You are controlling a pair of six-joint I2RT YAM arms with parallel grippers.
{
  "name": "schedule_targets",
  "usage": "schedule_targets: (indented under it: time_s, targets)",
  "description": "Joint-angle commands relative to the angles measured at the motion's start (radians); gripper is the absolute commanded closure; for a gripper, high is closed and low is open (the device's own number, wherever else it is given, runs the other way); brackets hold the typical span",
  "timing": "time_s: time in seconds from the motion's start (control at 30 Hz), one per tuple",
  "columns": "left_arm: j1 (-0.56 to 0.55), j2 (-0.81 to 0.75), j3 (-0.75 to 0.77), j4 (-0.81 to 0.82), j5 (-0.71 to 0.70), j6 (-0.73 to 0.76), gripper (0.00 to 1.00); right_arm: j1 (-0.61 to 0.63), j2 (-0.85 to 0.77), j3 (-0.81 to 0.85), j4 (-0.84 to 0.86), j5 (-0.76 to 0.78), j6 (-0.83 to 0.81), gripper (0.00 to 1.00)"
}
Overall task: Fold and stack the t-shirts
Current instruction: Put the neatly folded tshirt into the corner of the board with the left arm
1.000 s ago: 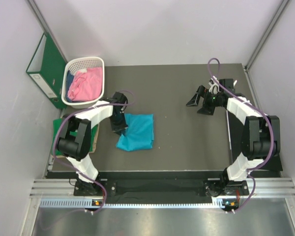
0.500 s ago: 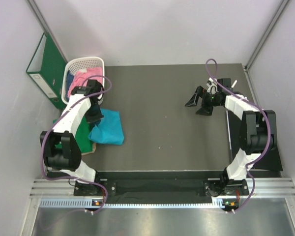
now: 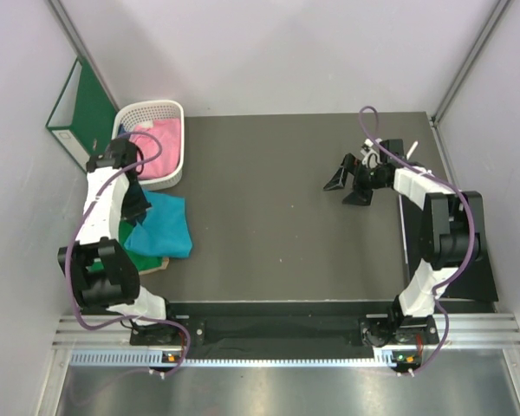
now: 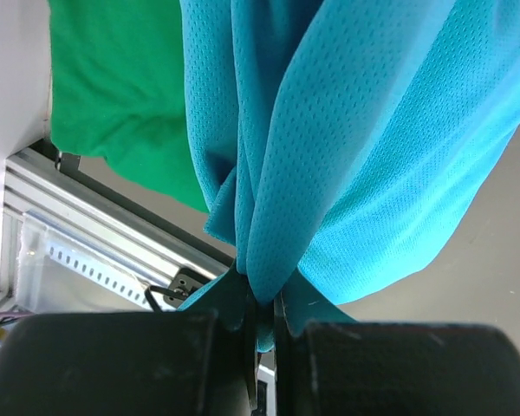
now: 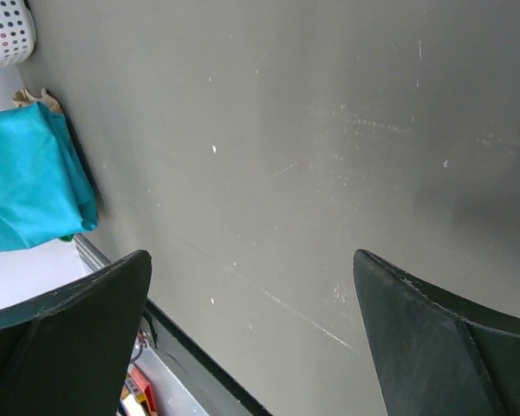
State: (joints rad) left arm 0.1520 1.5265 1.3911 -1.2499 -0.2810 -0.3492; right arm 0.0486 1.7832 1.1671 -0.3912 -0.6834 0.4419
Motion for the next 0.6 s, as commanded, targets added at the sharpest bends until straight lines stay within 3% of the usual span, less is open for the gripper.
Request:
schedule_targets:
  time_s: [0.0,0.3,0.57]
  targets:
    - [0.076,-0.066,0.029,0.013,0.078,0.075,1.00,0.011,0.005,0.045,0.009,-0.021,0.000,0.00]
    - [0.141,-0.063,0.031,0.015,0.100,0.095,1.00,0.013,0.019,0.051,0.000,-0.021,-0.002,0.00]
    - [0.198,-0.069,0.017,0.004,-0.056,0.073,1.00,0.019,0.039,0.068,-0.015,-0.024,-0.002,0.00]
